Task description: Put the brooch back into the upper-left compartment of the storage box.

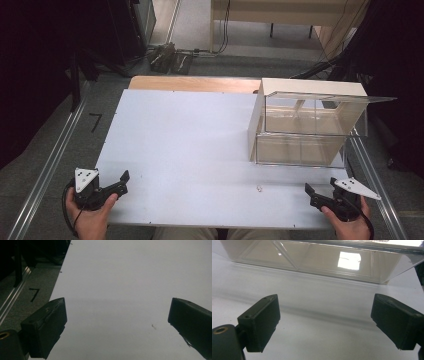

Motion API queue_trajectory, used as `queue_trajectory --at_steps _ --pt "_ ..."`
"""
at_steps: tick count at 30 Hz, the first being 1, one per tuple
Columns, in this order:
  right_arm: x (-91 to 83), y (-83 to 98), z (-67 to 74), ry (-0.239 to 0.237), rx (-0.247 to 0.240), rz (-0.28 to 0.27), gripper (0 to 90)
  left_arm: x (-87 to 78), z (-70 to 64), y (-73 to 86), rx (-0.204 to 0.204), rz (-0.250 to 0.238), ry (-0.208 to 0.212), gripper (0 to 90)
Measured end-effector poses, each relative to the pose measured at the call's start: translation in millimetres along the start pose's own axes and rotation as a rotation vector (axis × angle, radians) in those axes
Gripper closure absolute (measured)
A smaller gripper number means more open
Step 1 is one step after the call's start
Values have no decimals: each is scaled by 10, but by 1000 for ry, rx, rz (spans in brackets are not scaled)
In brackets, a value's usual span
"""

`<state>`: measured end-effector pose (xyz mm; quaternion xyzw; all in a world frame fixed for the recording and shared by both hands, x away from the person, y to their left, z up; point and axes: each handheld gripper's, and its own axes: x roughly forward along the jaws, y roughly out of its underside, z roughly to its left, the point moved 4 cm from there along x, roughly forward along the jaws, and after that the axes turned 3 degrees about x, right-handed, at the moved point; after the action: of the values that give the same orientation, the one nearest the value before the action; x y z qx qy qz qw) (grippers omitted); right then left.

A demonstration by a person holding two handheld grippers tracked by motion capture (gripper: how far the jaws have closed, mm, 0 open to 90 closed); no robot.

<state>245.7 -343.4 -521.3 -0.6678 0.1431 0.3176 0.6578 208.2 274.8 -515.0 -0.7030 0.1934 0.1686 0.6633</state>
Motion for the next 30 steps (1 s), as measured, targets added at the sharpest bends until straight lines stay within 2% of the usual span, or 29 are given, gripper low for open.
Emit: queue_trajectory --at_steps 7,16,24,30 --pt "10 5 51 -28 3 -3 71 5 -19 -1 6 -1 -2 26" --pt "39 -4 141 -90 39 -4 91 20 -27 8 6 4 11 26" --pt "37 -25 232 -109 62 -51 110 17 -34 3 4 -2 6 26" --pt "80 -9 277 -115 37 -40 119 14 -33 3 3 -5 4 26"
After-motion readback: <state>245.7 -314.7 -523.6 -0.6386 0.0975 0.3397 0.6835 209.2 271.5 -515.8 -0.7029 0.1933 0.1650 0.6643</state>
